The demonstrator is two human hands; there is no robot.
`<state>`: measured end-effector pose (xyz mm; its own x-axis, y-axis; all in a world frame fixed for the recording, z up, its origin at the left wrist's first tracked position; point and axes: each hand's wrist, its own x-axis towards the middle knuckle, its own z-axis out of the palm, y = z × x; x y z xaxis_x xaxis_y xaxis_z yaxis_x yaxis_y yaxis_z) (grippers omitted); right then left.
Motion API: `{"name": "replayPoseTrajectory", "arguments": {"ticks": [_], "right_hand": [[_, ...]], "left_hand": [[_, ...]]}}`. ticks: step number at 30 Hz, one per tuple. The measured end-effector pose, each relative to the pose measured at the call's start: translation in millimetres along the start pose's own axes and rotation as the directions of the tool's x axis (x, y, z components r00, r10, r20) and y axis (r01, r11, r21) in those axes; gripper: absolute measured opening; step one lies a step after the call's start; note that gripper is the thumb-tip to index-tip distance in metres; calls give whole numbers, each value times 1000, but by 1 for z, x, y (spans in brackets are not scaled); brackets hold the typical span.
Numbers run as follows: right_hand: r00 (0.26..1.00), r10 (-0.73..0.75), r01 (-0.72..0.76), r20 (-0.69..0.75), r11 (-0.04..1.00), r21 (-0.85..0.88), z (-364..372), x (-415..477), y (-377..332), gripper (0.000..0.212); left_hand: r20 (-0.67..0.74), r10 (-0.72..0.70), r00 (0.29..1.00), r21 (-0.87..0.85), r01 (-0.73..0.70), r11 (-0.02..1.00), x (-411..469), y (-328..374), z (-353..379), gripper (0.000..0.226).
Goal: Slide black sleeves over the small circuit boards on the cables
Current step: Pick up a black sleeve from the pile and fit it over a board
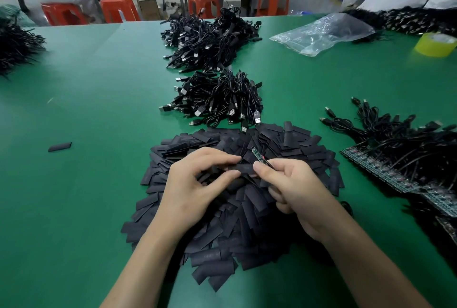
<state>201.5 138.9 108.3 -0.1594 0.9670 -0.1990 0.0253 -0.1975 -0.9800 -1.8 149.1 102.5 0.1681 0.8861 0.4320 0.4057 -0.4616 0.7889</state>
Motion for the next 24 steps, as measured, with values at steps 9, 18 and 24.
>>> {"name": "replayPoseTrajectory", "arguments": {"ticks": [9,18,24], "right_hand": [[990,-142,139,-10,977,-165,4,-6,6,42],[949,-316,273,-9,835,-478,-5,-12,-1,41],[940,-340,289,-12,814,-504,-2,-13,-2,40]], "left_hand": [[73,79,994,112,-86,990,-4,-1,13,25],[-64,-17,998,-27,15,1000,-2,-8,11,18],[-69,-1,998,-21,0,1000,-3,-9,10,18]]}}
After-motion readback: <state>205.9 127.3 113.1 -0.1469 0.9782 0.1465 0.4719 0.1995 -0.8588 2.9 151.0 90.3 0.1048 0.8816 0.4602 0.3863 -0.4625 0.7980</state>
